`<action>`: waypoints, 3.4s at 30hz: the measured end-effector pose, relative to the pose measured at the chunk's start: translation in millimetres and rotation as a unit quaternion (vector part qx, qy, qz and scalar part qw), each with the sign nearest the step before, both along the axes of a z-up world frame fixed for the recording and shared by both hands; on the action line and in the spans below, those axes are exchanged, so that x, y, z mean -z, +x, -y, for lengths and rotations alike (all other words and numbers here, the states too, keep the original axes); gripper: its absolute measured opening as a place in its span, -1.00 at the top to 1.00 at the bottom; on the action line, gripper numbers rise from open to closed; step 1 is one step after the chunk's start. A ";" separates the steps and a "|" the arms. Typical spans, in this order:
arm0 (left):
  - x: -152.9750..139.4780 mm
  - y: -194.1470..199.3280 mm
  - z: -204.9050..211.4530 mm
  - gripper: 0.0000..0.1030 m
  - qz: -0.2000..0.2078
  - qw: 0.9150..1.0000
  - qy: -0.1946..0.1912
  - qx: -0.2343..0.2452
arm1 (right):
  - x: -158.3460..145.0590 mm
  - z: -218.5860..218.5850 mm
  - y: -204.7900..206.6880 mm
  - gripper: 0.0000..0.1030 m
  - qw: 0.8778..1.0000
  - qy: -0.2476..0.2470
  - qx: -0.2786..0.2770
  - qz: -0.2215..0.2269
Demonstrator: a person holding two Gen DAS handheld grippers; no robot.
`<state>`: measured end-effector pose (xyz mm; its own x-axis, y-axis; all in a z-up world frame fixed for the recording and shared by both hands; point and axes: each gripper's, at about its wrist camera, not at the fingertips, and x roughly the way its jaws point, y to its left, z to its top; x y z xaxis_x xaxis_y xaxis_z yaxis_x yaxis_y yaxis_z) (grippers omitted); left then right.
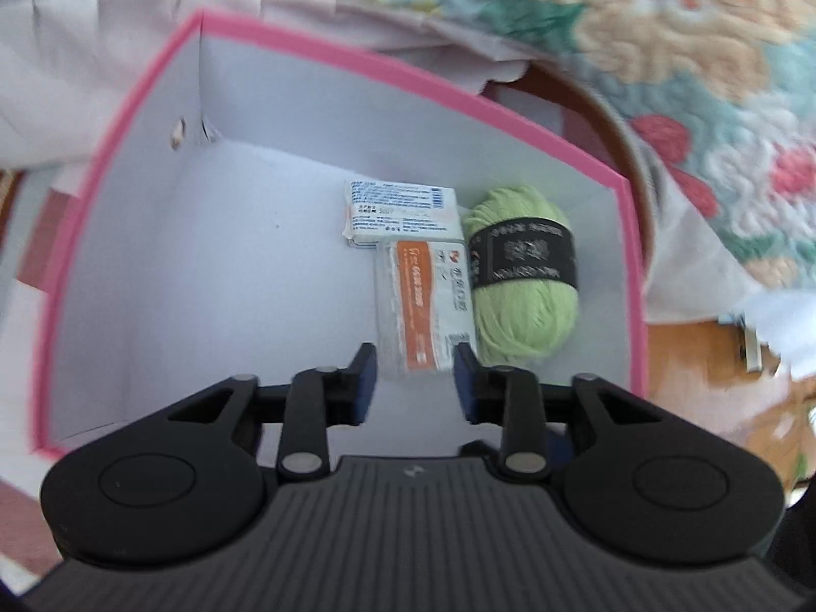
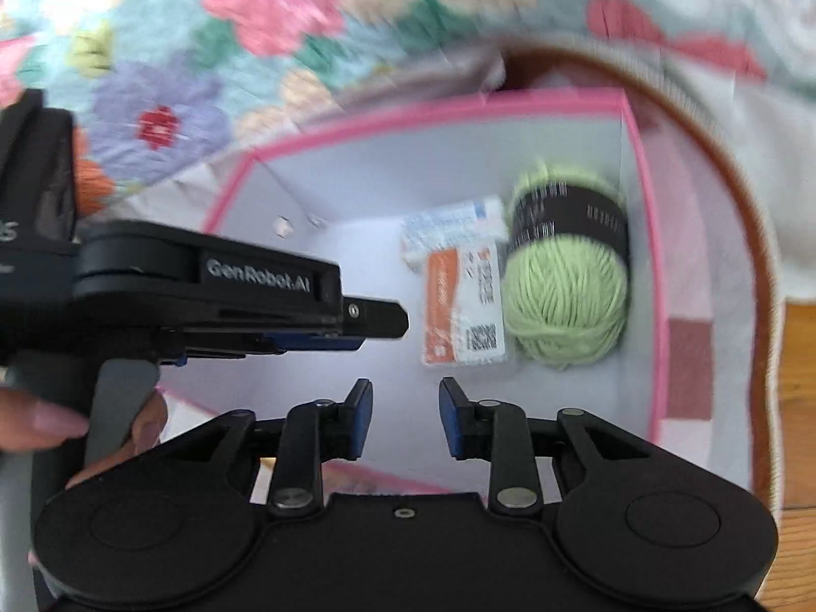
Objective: Organize objects
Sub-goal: 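Open the left gripper to release the box and lift away, then lower the left gripper toward the blue wipes packet on the rug, then close the left gripper on the blue wipes packet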
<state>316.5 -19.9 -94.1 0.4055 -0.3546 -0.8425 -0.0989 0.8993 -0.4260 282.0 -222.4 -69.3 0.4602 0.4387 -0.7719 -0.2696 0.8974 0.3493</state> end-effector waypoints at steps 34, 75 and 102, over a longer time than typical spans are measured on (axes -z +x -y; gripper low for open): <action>-174.6 -227.2 -21.7 -0.40 0.057 0.987 0.126 0.077 | -170.0 -1.3 -191.7 -0.69 0.973 -0.075 -0.168 0.139; 26.9 -144.7 -38.1 -0.77 0.021 0.994 0.093 0.060 | 61.8 -24.7 -106.3 -0.69 0.995 -0.056 -0.084 0.010; 80.3 -150.1 -52.6 0.24 -0.030 1.000 0.008 0.003 | 77.6 -11.0 -116.0 0.26 0.998 -0.021 -0.035 -0.048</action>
<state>166.4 32.7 -174.4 0.3520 -0.3441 -0.8704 -0.1175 0.9063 -0.4059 166.0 -211.4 -146.9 0.3529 0.4332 -0.8294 -0.3002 0.8919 0.3381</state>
